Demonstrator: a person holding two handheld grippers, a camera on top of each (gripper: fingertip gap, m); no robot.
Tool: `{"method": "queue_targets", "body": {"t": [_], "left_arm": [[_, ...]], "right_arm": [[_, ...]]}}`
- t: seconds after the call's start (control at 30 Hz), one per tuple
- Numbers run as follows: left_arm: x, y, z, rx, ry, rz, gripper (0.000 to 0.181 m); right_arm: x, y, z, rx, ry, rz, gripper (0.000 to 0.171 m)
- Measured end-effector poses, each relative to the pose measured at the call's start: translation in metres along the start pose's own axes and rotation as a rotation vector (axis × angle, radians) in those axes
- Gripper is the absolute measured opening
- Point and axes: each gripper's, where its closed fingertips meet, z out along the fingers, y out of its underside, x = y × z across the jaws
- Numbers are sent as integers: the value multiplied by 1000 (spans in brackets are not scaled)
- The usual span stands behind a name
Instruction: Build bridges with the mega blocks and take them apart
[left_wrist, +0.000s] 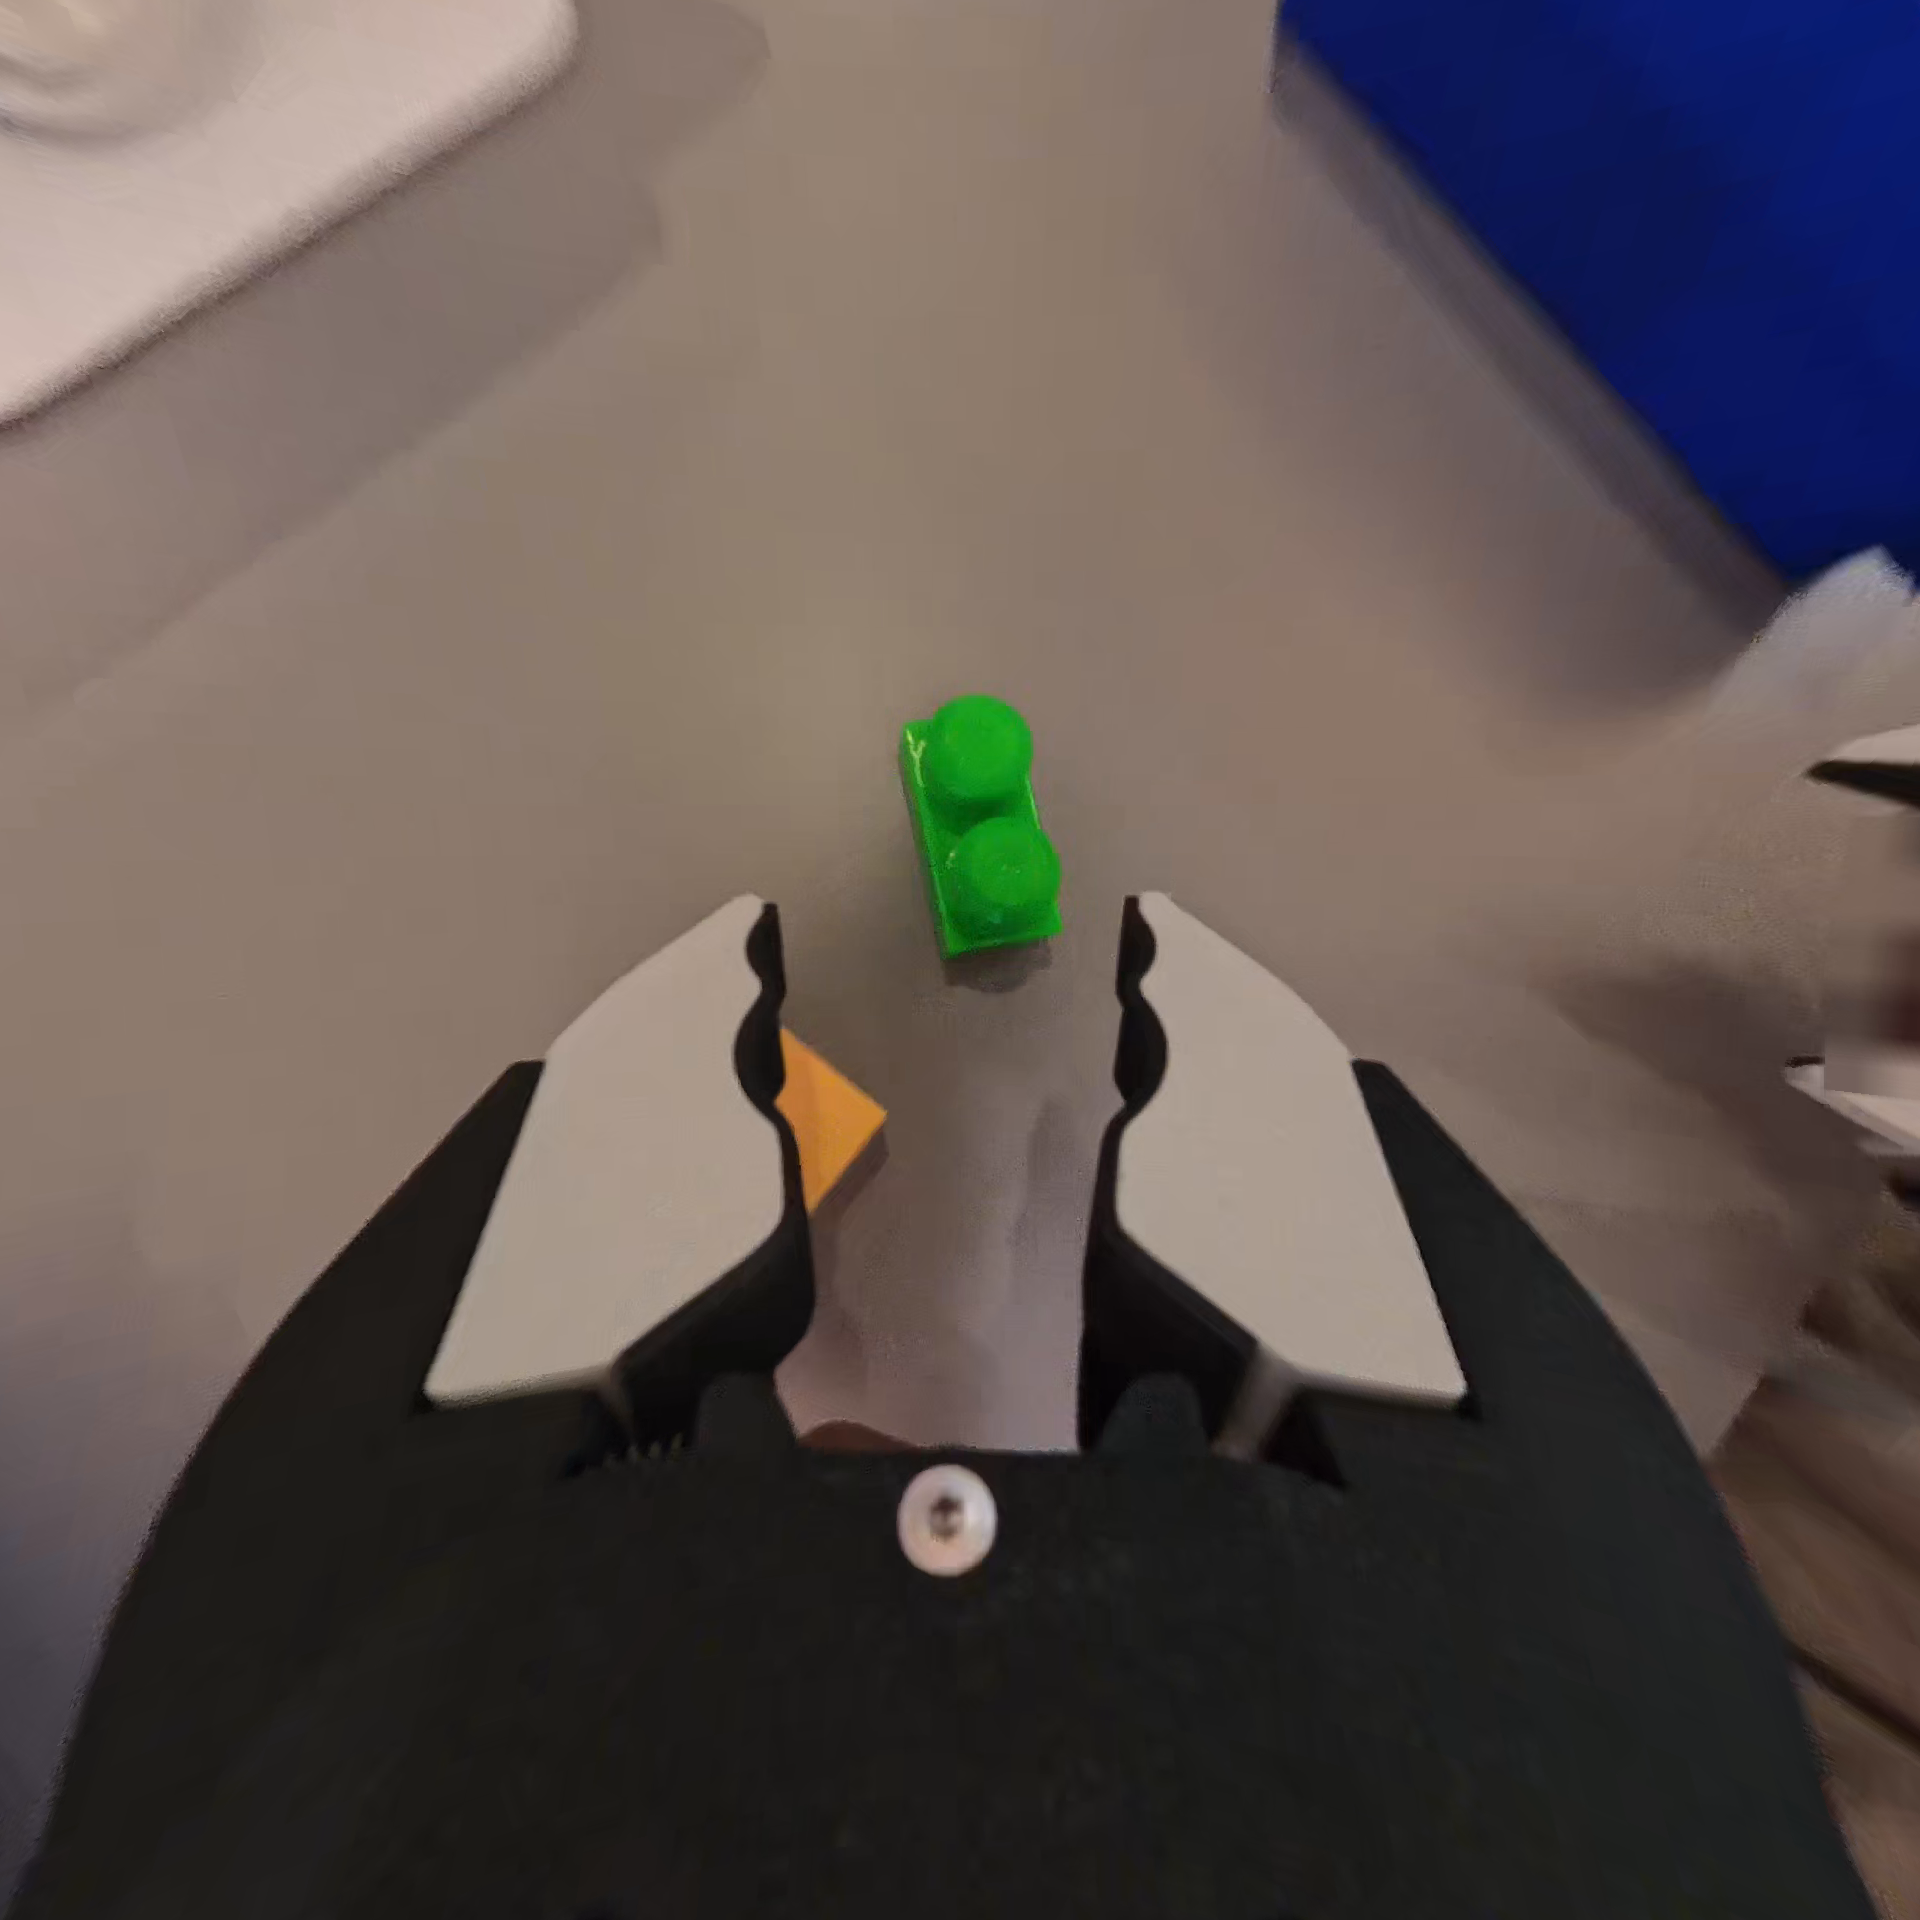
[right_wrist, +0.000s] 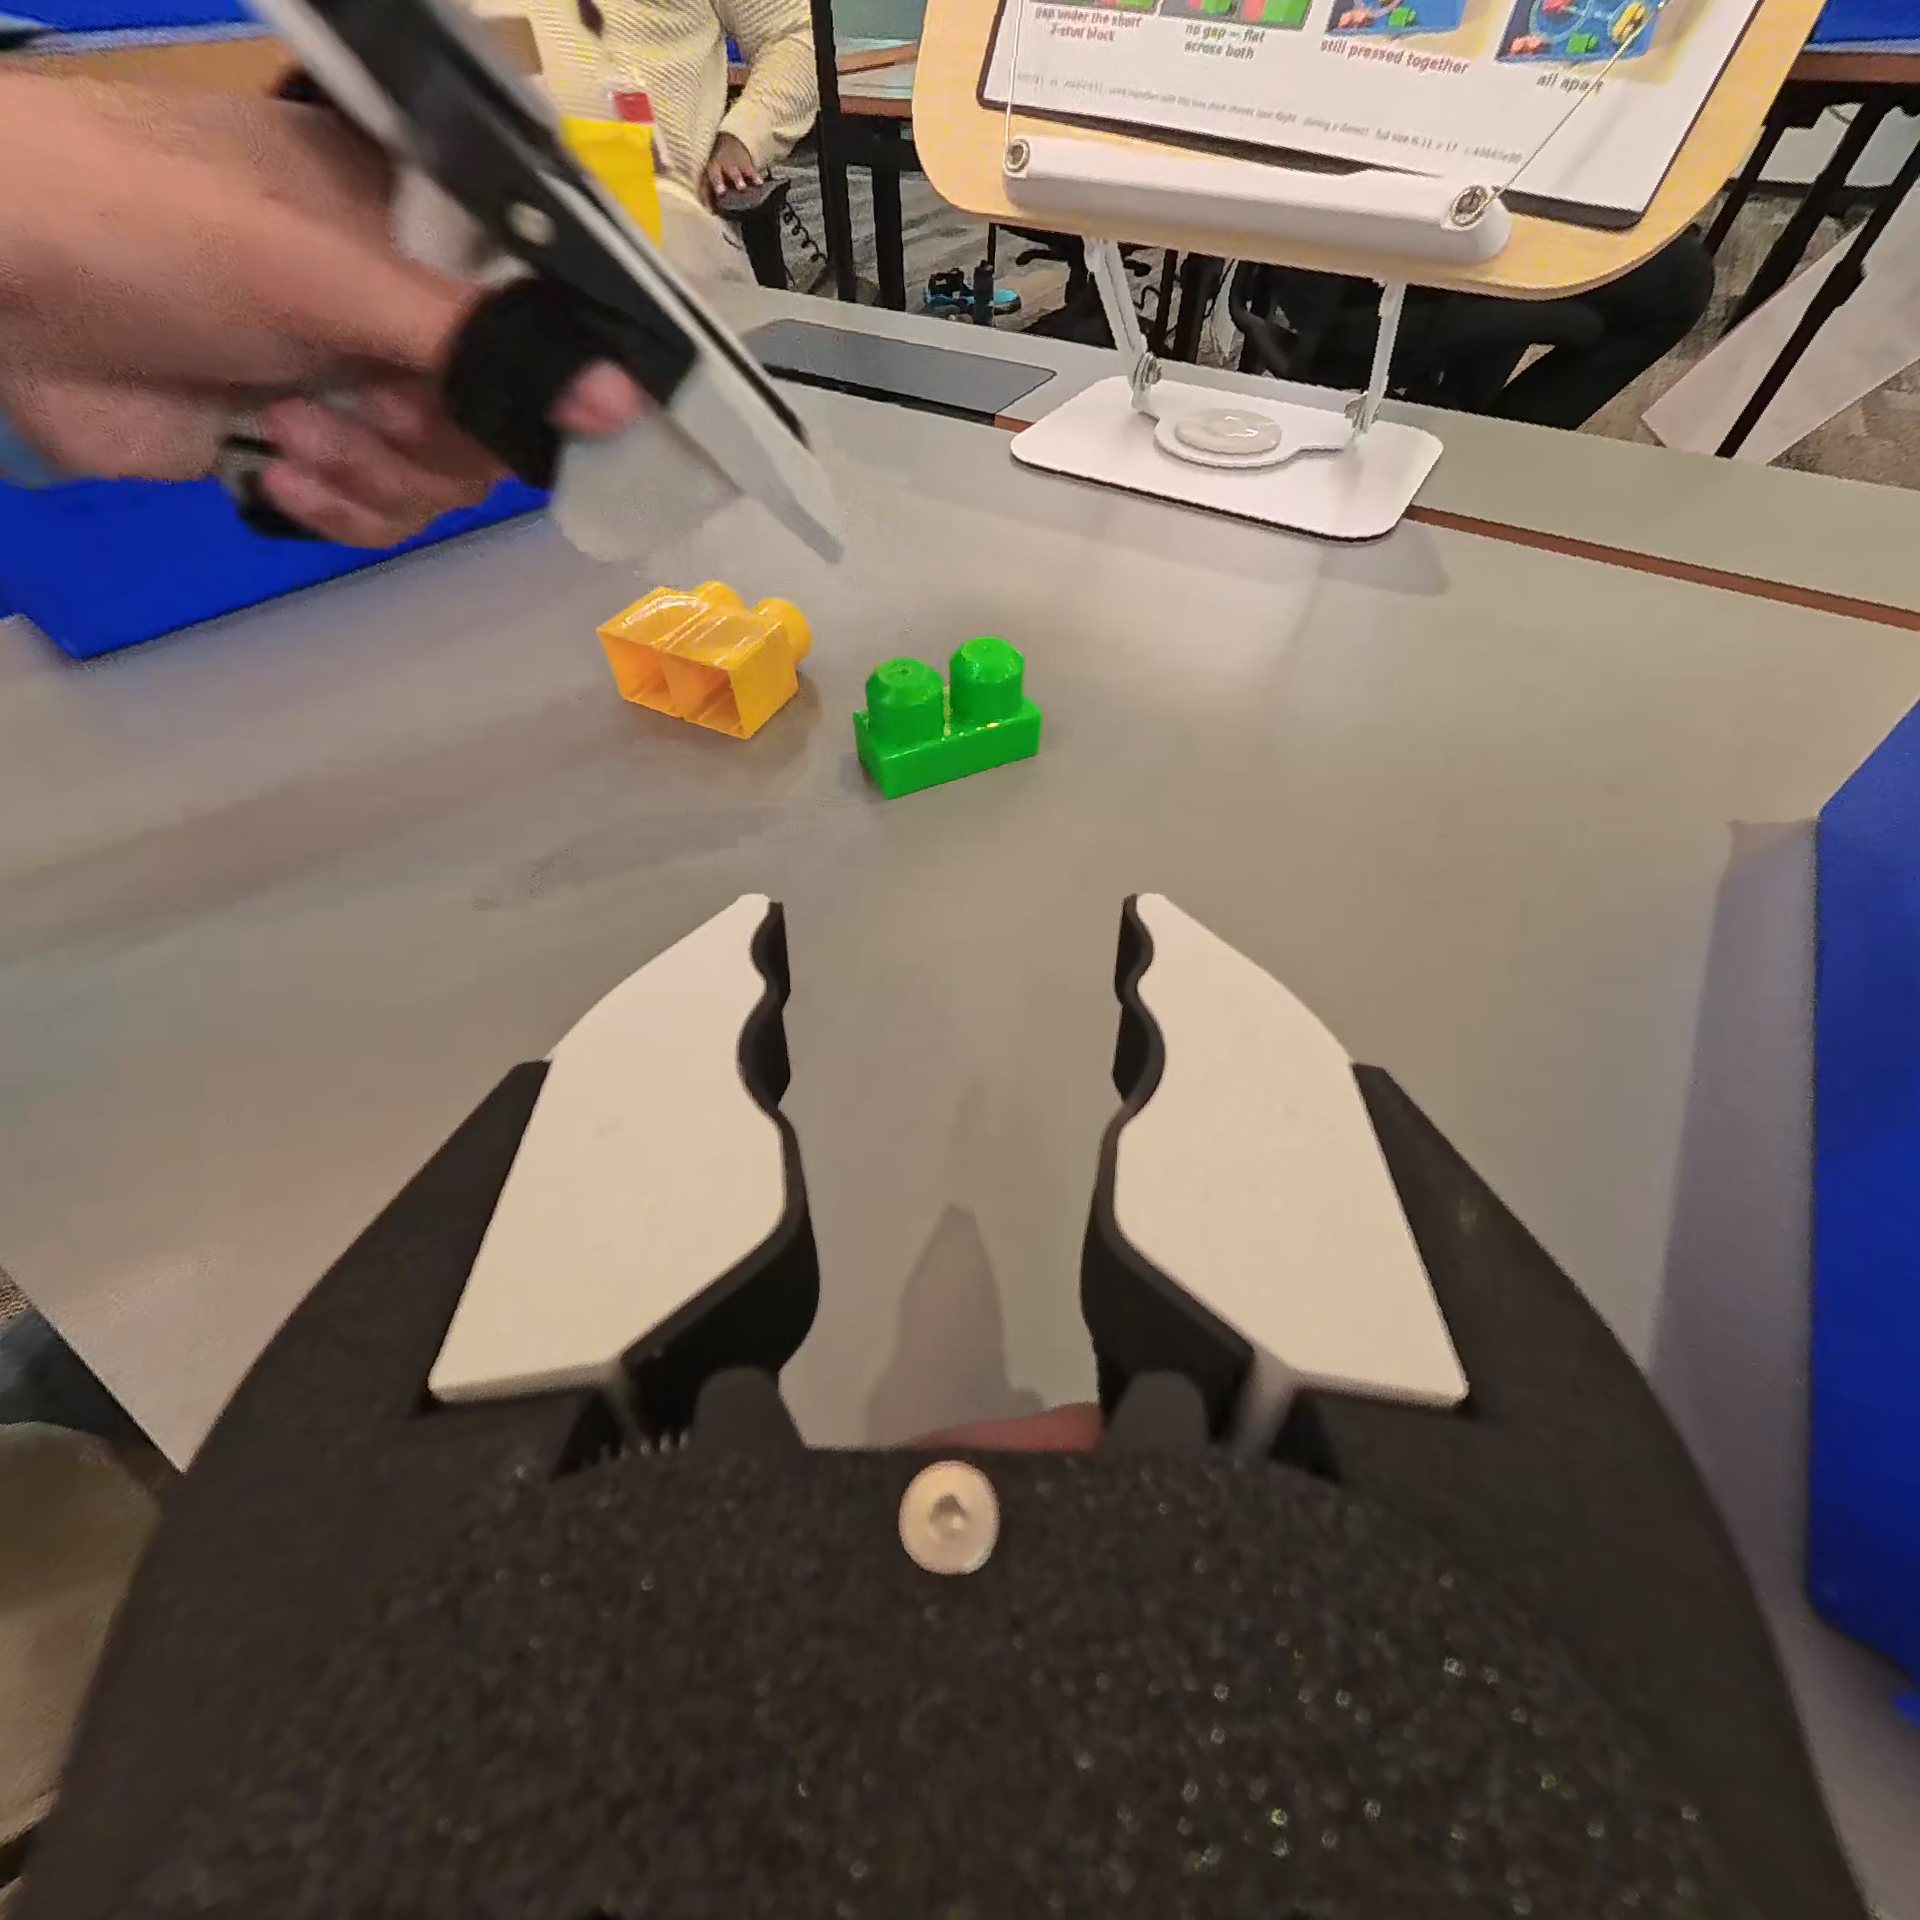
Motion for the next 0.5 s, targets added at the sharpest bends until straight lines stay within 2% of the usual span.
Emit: {"method": "queue_targets", "body": {"t": [0.1, 0.2, 0.27, 0.37, 0.5], "left_arm": [[3, 10, -53, 331, -156, -47, 60], [6, 50, -95, 554, -349, -174, 61], [19, 81, -106, 604, -410, -257, 61], [41, 120, -104, 571, -487, -314, 66], [59, 140, -105, 572, -588, -263, 68]], "right_arm": [[0, 1, 1, -1, -4, 2, 60], [0, 3, 3, -7, -7, 5, 60], [-1, 5, 3, -11, -10, 7, 60], [-2, 7, 4, -16, -13, 5, 60], [-3, 6, 3, -13, -13, 3, 60]]}}
